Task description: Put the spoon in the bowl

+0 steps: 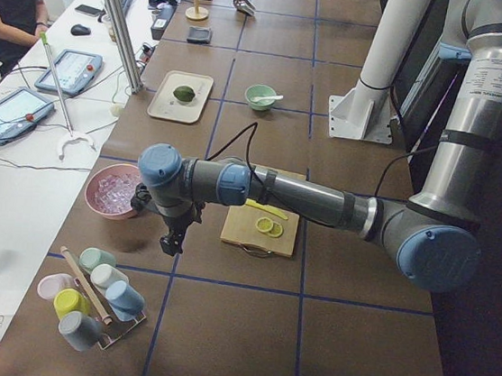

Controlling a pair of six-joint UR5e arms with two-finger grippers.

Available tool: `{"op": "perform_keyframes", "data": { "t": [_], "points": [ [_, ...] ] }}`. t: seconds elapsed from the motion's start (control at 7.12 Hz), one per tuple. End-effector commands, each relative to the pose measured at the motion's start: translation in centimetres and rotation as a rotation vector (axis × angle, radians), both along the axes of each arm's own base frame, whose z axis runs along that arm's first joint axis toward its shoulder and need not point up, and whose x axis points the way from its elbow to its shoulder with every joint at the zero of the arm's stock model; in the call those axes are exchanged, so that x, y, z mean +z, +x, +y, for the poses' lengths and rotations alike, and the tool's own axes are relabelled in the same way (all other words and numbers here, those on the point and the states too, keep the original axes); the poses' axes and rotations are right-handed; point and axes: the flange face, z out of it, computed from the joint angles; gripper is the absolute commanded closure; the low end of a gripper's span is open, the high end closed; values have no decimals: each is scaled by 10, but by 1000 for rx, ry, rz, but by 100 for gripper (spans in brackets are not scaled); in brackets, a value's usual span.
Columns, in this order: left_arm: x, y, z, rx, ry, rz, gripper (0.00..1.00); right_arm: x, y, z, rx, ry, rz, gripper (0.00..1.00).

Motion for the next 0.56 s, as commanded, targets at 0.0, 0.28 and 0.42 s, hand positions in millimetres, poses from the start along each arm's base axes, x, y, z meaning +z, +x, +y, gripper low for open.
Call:
{"op": "perform_keyframes", "data": {
  "t": [0.0, 0.28, 0.42],
  "points": [
    [18, -24, 20, -104, -98, -8, 0, 8, 1, 4, -8, -9, -5, 1],
    [17, -47, 25, -177, -139, -199, 0, 7, 0, 2, -6, -9, -9, 1],
    [26, -40, 36, -177, -171, -142, 0, 4, 0, 0, -2, -6, -11, 1]
  ]
}}
